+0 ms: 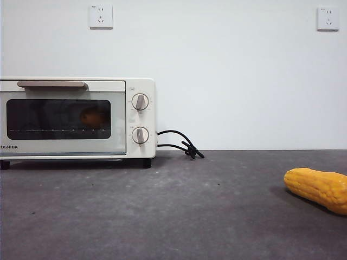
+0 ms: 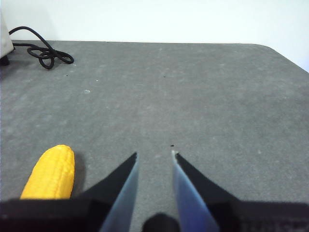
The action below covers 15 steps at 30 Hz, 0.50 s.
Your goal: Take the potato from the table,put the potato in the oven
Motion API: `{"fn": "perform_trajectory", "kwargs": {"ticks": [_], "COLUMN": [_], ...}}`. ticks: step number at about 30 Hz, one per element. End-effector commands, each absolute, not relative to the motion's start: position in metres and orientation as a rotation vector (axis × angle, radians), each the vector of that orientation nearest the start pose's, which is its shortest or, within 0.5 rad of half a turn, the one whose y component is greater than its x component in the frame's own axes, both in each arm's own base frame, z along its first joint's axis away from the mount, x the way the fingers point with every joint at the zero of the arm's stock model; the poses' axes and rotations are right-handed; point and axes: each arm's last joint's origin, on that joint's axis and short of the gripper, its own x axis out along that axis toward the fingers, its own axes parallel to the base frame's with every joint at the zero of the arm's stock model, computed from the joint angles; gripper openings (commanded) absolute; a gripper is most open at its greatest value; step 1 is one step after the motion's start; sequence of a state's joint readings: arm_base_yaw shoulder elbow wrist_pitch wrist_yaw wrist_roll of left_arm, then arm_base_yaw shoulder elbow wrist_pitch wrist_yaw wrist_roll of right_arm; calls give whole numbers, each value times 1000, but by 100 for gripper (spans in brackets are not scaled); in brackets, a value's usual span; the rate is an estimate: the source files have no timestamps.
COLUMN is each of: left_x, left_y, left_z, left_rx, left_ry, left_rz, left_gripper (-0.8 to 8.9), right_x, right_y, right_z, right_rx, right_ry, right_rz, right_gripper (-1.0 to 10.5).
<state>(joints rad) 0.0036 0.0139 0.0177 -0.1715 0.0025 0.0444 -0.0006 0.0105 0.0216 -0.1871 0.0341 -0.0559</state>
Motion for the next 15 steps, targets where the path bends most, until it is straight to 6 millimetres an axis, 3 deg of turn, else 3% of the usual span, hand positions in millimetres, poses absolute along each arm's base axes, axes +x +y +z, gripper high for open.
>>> {"fn": "perform_trajectory", "kwargs": {"ticks": [1, 15], "left_x": [96, 96], "left_y": [1, 1], "left_z": [151, 150], "left_rx": [55, 54], "left_ry": [152, 161], "left_rz": [2, 3], "left_gripper": [-4, -4], "right_x": [96, 96], "right_y": [-1, -1], "right_z": [150, 150], "right_rx": [-48, -48], "right_ry": [179, 179], "right_rz": [-31, -31], "right_gripper": [124, 124]}}
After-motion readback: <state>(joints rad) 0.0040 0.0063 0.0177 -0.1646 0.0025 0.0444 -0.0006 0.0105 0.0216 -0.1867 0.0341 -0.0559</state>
